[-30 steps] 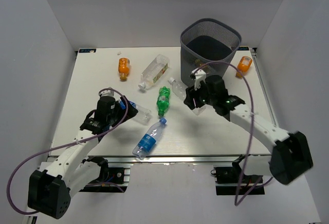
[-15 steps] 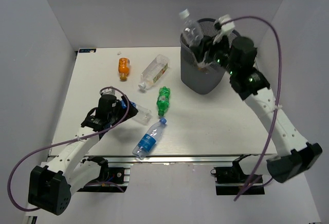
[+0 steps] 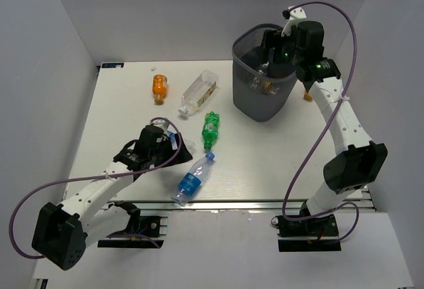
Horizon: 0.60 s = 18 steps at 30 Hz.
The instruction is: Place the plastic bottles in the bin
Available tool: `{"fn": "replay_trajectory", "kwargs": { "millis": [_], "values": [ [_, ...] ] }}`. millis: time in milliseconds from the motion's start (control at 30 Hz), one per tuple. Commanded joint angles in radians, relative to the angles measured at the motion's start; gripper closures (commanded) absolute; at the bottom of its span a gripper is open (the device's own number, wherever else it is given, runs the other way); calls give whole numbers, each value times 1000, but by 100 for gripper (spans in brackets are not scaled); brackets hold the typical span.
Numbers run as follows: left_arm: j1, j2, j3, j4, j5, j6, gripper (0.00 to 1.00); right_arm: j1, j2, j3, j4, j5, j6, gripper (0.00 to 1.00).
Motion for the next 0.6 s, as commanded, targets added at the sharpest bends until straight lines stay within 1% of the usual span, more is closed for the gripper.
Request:
{"fn": "replay_trajectory", "kwargs": {
  "millis": [0,33,67,100,133,167,233,267,333,367,400,433,467,500,567],
  "values": [
    [-85,16,54,-26,42,53,2,-1,-116,23,8,-4,0,11],
    [-112,22,61,-32,34,57,2,0,-132,14,8,-15,10,11],
    [-166,28,64,-50,21,60,2,0,-166,9,2,-21,23,11],
    [-189,42,64,-58,7,66,2,-1,-185,4,-3,-36,52,11],
    [-215,53,63,-69,-37,63,2,0,-206,-22,-4,-44,71,11],
    [-257,65,61,-84,-55,57,2,-1,-256,-48,6,-52,89,11],
    [-294,111,66,-99,-91,48,2,-1,-322,-126,35,-80,126,11],
    [-330,127,72,-109,-111,41,2,0,-397,-229,86,-78,140,11],
    [-369,171,81,-103,-165,34,2,0,-477,-348,132,-40,181,11],
    [-401,185,90,-96,-188,31,2,0,-552,-464,147,-14,197,11],
    [-412,200,95,-92,-202,28,2,0,-589,-523,166,46,214,11],
    [-423,229,100,-89,-211,24,2,0,-626,-577,175,64,249,11],
    [-439,246,115,-90,-236,21,2,-1,-695,-677,181,81,266,11],
    [-447,259,121,-90,-257,16,2,0,-727,-722,184,138,280,11],
    [-475,292,136,-99,-282,10,2,0,-812,-798,186,184,323,11]
  ]
}}
